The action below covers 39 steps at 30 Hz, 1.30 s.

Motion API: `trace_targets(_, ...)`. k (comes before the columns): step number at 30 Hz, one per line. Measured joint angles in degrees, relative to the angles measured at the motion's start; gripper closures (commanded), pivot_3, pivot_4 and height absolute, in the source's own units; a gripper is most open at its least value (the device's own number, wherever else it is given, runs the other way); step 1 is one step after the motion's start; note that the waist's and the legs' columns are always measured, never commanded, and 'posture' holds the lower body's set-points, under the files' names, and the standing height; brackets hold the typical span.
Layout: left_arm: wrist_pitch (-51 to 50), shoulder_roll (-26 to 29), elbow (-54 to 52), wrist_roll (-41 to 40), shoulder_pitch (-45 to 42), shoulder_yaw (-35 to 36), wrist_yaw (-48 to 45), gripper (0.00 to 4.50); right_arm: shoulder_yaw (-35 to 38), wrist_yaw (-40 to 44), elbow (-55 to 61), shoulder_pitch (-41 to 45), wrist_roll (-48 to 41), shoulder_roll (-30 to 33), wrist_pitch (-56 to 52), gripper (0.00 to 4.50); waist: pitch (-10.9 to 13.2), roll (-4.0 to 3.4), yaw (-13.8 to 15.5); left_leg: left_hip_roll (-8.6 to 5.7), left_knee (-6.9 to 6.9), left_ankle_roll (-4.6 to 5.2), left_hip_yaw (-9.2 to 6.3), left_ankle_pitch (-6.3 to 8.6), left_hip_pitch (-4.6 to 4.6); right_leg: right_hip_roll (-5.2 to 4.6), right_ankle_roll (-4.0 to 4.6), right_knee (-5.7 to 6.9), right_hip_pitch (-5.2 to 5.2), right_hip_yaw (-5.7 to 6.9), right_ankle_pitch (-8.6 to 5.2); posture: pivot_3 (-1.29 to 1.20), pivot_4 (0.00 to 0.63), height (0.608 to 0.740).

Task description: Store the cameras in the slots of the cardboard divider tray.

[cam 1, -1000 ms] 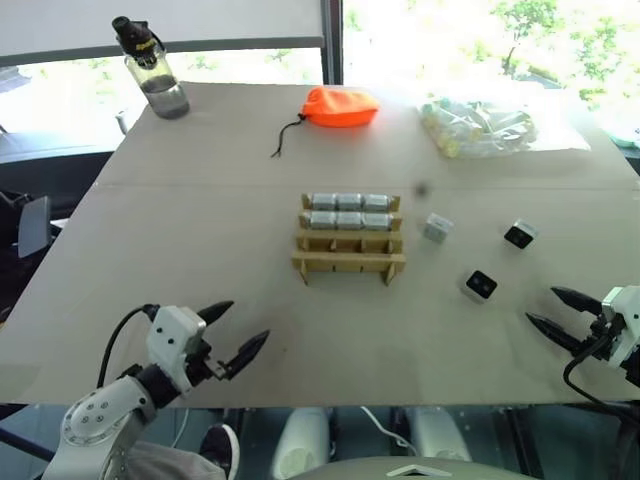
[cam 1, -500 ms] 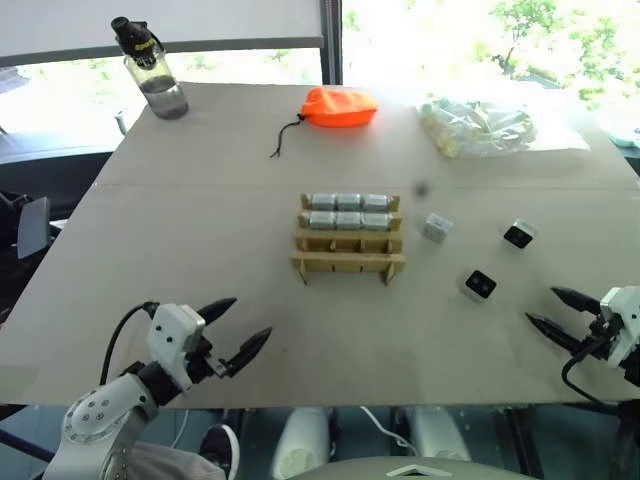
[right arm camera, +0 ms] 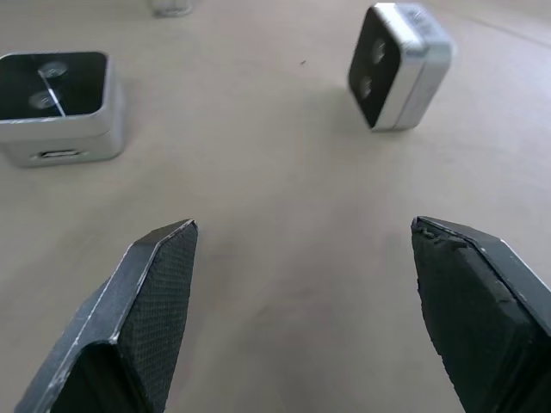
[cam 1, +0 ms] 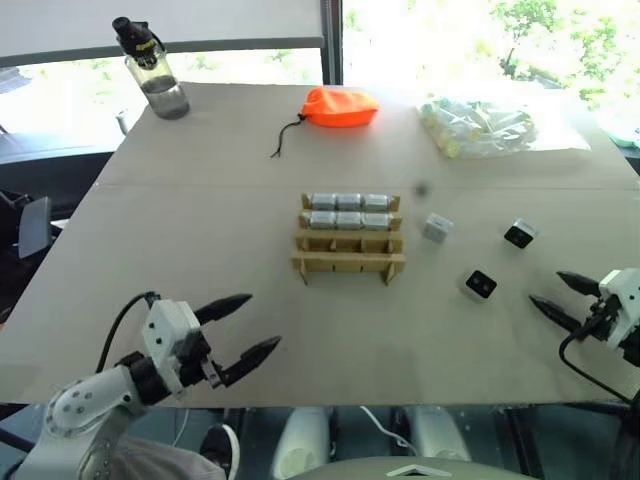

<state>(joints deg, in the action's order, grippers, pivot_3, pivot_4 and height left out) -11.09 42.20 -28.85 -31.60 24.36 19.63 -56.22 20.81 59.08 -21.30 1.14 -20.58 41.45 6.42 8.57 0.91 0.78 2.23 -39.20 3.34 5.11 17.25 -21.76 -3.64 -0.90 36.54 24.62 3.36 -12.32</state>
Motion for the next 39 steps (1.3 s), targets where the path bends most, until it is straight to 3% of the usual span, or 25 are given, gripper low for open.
trace_targets(5,-4.92,9.07,-3.07,-6.88,-7.73,3.12,-5.25,0.00,-2.94,-0.95,-4.25,9.35,2.74,3.32,-2.80,0.59,0.04,-0.05,-0.17,0.01,-0.02,-0.02,0.05,-0.01,0.00,0.02,0.00,0.03,0.01,-0.04,0.01,0.00,0.150,0.740)
trace_targets(11,-12.44,15.31,-4.40,-17.17,-13.15,7.18,-9.26,0.00,-6.33,-0.44,-10.64,17.94,5.02,5.37,-5.68,0.59,0.17,-0.19,-0.23,0.00,0.02,-0.29,0.10,-0.17,-0.09,0.04,-0.04,-0.07,0.07,-0.06,0.01,0.00,0.150,0.740)
trace_targets(21,-15.86,17.33,-4.33,-19.77,-16.28,8.76,-12.65,0.00,-11.98,8.08,-22.51,30.34,7.12,5.67,-7.34,0.59,0.32,-0.32,-0.50,0.00,0.01,-0.31,0.21,-0.18,-0.05,0.07,-0.15,-0.10,0.04,-0.12,0.07,0.00,0.150,0.740)
trace_targets(24,-15.84,17.02,-4.34,-19.16,-15.48,9.43,-13.29,0.00,-12.86,9.67,-24.30,31.98,7.40,5.60,-7.60,1.44,0.34,-0.34,-0.62,0.00,0.02,-0.31,0.21,-0.18,-0.07,0.07,-0.26,-0.12,0.05,-0.11,0.13,0.00,0.150,0.740)
trace_targets(29,-15.77,16.15,-4.33,-18.65,-14.57,10.13,-14.04,0.00,-13.92,11.11,-27.71,33.65,8.81,5.56,-7.45,3.77,0.35,-0.35,-0.86,-0.01,0.00,-0.32,0.26,-0.18,-0.06,0.05,-0.26,-0.13,0.04,-0.14,0.13,0.00,0.150,0.740)
trace_targets(39,-14.75,15.44,-4.11,-16.86,-13.42,11.27,-16.12,0.00,-14.33,11.80,-32.47,37.12,10.55,5.03,-5.56,3.83,0.35,-0.36,-1.47,0.00,0.00,-0.32,0.29,-0.18,-0.04,0.05,-0.27,-0.10,0.04,-0.15,0.14,0.00,0.150,0.740)
